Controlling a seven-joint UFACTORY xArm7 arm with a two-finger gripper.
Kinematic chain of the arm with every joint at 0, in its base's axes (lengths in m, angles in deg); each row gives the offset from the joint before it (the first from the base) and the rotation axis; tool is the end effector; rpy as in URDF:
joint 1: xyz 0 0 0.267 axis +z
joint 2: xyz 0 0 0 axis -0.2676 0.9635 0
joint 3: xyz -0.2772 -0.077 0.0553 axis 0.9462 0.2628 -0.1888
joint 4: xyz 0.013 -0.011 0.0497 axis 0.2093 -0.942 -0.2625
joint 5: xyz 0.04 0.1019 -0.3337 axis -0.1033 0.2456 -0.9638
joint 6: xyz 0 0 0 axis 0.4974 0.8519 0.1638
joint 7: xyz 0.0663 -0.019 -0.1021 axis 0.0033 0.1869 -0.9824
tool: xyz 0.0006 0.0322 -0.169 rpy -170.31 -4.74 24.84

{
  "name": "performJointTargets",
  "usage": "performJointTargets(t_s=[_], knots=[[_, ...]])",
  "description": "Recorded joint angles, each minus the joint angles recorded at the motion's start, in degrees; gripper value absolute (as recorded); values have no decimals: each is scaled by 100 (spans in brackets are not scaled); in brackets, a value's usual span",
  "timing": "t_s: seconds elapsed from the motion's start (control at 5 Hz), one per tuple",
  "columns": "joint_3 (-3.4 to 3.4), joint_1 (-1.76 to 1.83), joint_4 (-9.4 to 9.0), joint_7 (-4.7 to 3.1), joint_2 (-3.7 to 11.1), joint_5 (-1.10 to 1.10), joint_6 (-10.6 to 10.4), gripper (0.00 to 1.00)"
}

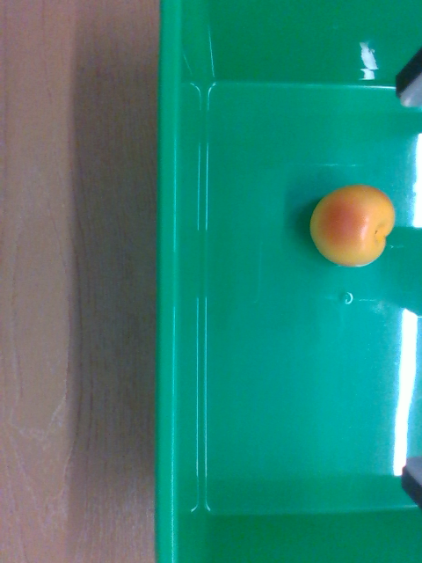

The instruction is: Pick fruit

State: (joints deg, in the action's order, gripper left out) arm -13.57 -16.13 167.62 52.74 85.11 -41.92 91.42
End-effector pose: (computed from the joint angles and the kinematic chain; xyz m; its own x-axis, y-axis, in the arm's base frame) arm 0.4894 -0.0204 0.2970 0.9973 -0.0037 -0.0728 -0.0040 -1.0000 -0.0035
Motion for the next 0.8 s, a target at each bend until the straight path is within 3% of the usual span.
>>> performJointTargets(t_s=[0.2, 0.4, 0.6, 0.8], knots=[[7, -8, -143, -30, 35, -3, -174, 0], [7, -8, -143, -30, 35, -3, -174, 0], [15, -18, -312, -65, 75, -6, -381, 0], [15, -18, -312, -65, 75, -6, -381, 0]])
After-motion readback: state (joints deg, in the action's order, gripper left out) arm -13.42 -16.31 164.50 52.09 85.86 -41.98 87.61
